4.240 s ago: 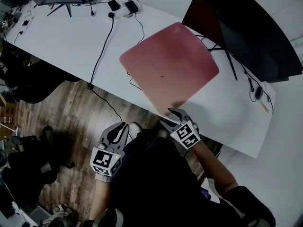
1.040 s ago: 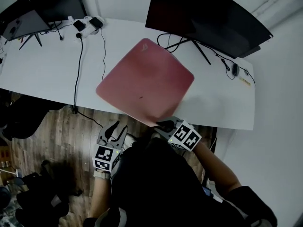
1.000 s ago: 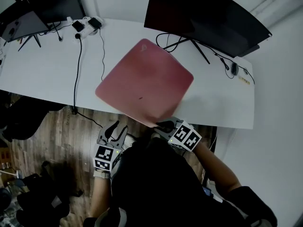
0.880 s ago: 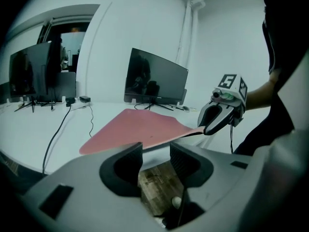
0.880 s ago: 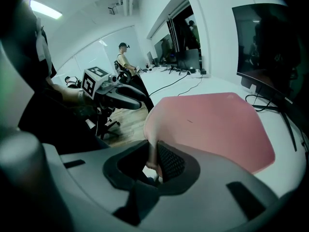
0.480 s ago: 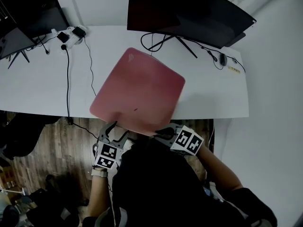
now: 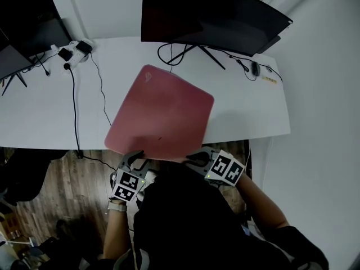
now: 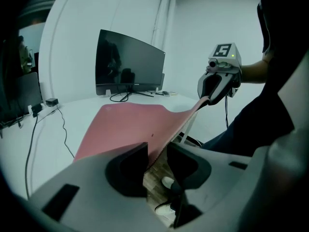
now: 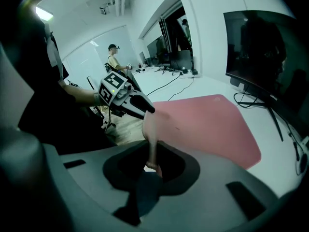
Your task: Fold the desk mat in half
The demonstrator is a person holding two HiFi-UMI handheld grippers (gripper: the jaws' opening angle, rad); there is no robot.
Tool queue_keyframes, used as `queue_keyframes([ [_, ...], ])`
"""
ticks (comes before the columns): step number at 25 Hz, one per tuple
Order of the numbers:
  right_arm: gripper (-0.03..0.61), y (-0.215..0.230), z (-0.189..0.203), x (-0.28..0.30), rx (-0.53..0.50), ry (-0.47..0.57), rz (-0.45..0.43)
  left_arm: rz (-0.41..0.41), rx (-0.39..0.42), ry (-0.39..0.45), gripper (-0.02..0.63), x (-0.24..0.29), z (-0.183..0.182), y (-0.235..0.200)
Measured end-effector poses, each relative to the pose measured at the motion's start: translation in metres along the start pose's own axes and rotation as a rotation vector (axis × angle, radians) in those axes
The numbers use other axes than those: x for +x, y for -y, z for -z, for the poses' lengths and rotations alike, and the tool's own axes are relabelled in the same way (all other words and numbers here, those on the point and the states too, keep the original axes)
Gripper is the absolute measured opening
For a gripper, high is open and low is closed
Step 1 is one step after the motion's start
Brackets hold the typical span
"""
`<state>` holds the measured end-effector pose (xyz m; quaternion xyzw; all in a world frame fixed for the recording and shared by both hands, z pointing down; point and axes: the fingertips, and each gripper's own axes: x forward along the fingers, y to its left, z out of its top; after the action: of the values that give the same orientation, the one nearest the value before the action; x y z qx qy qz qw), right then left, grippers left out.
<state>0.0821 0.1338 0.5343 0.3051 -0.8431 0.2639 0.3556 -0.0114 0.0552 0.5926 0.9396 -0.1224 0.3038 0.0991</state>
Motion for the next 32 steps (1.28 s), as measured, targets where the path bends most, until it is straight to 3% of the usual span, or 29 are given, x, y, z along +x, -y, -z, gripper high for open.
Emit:
queue_keyframes([
  [9,0.069,0.038,-0.026,-0.001,-0.062,-0.003,0.107,-0.026,0.058,-0.021,0.037,0.011,-0.009,-0.013],
  [22,0.066,0.124,-0.081,0.017,-0.145,-0.045,0.136,-0.021,-0.016,-0.032,0.026,0.035,-0.033,-0.067],
  [32,0.066,0.185,-0.123,0.044,-0.200,-0.078,0.160,-0.015,-0.022,-0.060,0.028,0.053,-0.050,-0.115],
])
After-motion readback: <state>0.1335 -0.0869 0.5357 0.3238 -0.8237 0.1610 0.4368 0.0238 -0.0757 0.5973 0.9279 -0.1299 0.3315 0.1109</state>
